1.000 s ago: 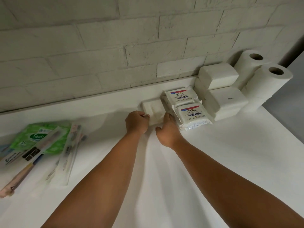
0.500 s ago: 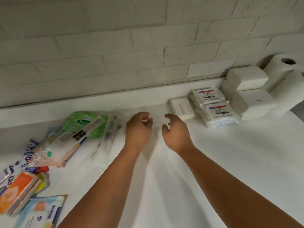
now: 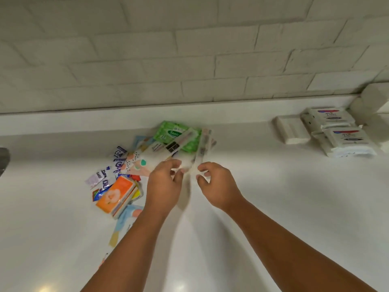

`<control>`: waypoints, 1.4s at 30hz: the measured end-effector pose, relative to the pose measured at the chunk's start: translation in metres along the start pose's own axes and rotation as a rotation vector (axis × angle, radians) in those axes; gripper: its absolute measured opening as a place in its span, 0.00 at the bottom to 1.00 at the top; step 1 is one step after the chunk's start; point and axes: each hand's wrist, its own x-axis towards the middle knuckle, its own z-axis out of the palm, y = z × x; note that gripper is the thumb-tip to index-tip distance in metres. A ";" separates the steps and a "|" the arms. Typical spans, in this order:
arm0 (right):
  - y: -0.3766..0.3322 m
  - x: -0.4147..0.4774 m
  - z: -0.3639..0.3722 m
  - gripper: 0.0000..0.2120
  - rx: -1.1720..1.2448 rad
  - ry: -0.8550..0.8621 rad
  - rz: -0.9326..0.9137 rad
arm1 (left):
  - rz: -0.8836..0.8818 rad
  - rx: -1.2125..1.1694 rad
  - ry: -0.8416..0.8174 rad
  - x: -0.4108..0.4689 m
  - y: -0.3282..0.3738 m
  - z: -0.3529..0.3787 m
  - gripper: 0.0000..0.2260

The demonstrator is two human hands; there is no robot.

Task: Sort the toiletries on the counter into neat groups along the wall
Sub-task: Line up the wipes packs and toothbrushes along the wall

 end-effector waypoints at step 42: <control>0.024 -0.057 0.028 0.15 -0.253 -0.162 0.294 | 0.057 0.393 -0.129 -0.113 -0.075 -0.018 0.30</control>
